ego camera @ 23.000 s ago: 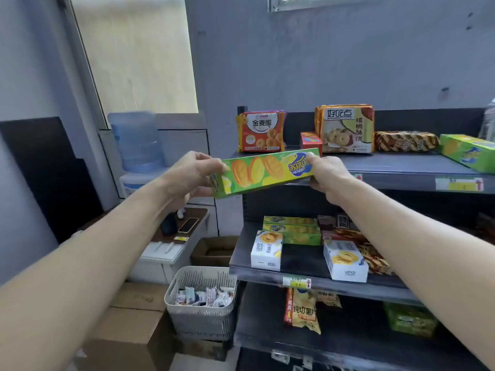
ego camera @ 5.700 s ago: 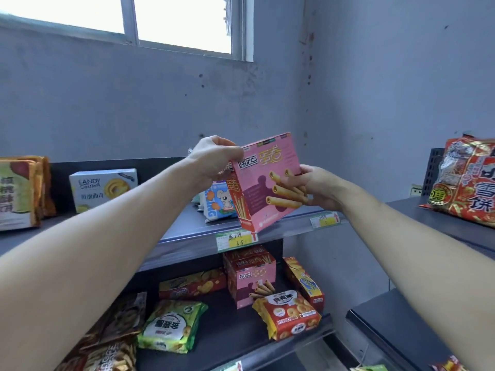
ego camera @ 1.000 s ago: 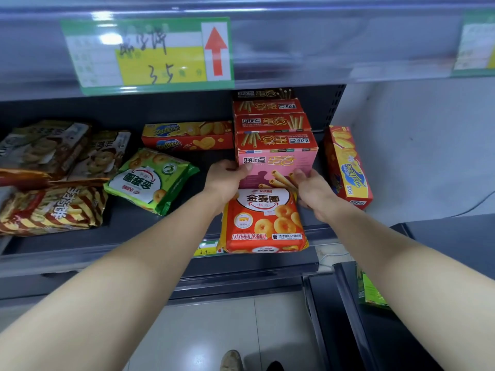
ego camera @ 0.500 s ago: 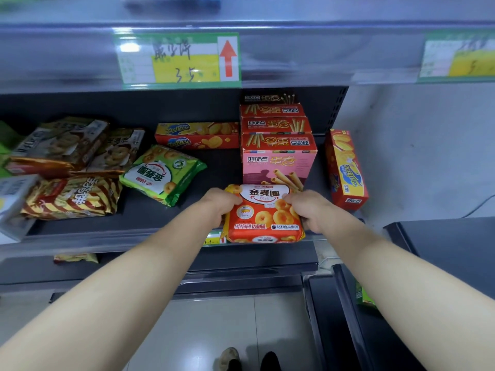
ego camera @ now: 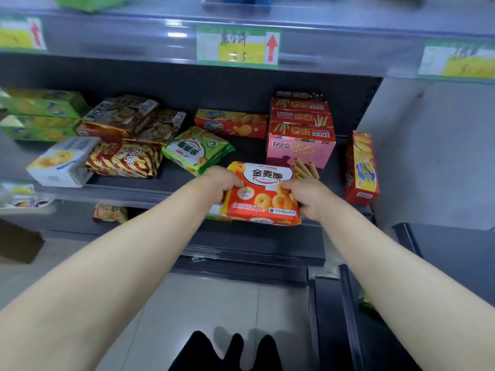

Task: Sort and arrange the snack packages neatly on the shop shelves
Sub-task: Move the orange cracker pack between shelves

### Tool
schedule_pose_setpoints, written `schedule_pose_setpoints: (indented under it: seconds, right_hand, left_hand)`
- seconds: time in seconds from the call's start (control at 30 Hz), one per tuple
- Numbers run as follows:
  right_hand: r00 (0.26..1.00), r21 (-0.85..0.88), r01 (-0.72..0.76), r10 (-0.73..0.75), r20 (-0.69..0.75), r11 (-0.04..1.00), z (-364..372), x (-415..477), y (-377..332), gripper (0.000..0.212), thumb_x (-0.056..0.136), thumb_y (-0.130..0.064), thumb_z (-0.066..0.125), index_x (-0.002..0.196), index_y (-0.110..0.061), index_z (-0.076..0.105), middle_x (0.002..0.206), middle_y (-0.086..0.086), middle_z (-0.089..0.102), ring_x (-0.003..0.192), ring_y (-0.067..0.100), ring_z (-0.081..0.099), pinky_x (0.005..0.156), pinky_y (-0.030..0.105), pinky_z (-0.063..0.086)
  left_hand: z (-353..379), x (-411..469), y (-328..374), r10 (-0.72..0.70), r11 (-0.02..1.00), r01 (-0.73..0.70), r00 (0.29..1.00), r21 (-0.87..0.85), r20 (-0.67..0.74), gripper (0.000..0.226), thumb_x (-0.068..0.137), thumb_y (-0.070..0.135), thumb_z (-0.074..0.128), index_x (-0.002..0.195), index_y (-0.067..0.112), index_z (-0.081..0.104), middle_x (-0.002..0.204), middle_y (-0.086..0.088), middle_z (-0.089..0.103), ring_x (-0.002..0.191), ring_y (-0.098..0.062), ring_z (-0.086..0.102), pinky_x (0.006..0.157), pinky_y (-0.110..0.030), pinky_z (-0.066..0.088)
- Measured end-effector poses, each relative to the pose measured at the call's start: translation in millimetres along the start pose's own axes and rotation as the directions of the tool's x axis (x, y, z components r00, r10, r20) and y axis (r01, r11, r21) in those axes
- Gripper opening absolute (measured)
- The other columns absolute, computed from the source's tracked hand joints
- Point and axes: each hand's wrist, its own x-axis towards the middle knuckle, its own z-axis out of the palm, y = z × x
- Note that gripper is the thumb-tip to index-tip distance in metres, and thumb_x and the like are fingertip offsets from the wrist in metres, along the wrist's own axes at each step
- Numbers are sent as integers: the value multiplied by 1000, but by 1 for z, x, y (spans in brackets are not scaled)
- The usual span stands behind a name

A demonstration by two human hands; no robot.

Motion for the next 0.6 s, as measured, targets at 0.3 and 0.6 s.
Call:
schedule_pose_setpoints:
  seconds: [0.3,0.6]
  right_hand:
    - [980,-29,173,-175,-94,984,65,-66,-20,20,91,-25,58,107,-12,56,100,7,70,88,26,69,85,44,56]
    - [935,45,346,-341,-100,937,170,-132,-18,9,93,-27,56,85,-29,54,85,-5,68,78,17,70,69,33,59]
  left_hand:
    - [-72,-44,-17,105,976,-105,994,-189,-7,28,92,6,56,119,8,56,113,-13,65,98,-28,64,86,-44,53]
    - [-189,-83,-60,255,903,-254,966,-347,-42,28,86,-5,58,109,11,59,83,-7,69,64,-18,67,46,-29,54]
